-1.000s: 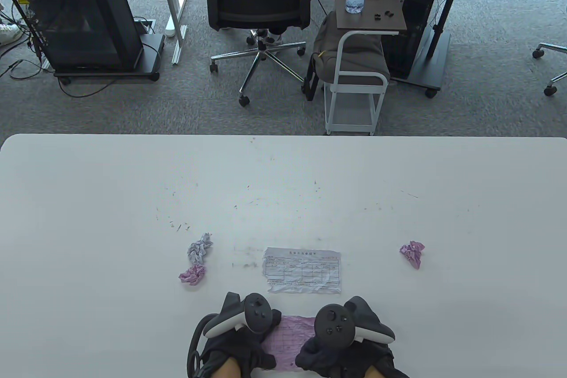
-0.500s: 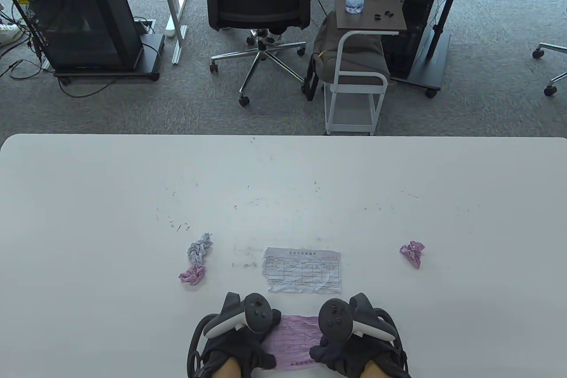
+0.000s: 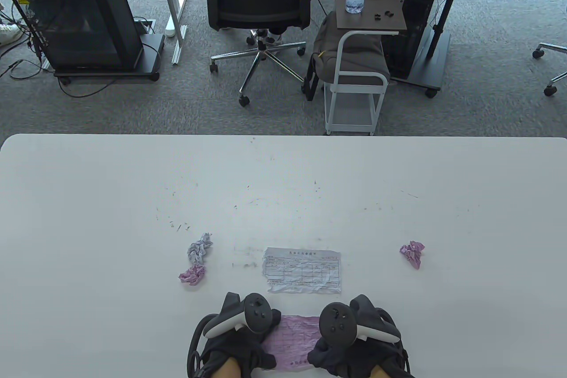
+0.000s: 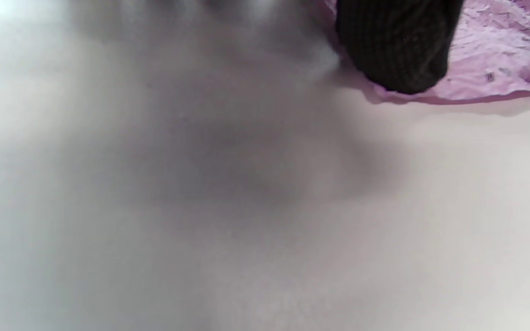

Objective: Flatten crumpled invoices and stack

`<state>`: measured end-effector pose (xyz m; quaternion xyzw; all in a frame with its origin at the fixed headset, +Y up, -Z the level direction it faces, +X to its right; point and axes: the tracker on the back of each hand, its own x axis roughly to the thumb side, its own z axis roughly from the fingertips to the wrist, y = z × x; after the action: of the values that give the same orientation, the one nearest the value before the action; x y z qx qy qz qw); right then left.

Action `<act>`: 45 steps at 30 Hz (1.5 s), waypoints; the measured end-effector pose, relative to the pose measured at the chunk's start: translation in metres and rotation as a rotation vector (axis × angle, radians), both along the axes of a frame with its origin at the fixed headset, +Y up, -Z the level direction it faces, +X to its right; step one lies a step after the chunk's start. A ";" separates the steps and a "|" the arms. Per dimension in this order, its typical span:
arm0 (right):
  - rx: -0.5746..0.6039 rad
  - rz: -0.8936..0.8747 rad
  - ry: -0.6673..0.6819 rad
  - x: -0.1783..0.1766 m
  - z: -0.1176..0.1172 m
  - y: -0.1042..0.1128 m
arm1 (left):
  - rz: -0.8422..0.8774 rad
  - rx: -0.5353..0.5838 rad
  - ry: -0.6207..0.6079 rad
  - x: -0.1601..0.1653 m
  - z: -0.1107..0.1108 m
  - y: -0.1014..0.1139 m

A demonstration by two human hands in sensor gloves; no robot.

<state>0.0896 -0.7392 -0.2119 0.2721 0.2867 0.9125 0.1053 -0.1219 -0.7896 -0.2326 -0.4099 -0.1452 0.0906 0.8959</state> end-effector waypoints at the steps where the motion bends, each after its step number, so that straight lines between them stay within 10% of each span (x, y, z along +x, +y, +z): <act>1: -0.002 0.027 0.013 -0.002 0.001 -0.001 | -0.001 0.000 -0.001 0.000 0.000 0.000; 25: -0.144 0.244 -0.184 0.013 -0.005 -0.024 | -0.007 0.007 0.006 0.001 0.000 0.001; 31: -0.002 -0.002 -0.226 0.030 -0.008 -0.002 | -0.001 0.005 0.004 0.001 0.000 0.001; 37: 0.150 -0.239 0.051 -0.008 0.002 0.000 | 0.001 0.000 -0.005 0.001 -0.001 0.000; 45: 0.057 0.059 0.305 -0.057 0.018 -0.023 | -0.006 0.000 -0.007 0.001 -0.001 0.001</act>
<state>0.0326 -0.7623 -0.1943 0.4020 0.2813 0.8710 0.0258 -0.1205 -0.7890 -0.2335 -0.4107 -0.1472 0.0863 0.8957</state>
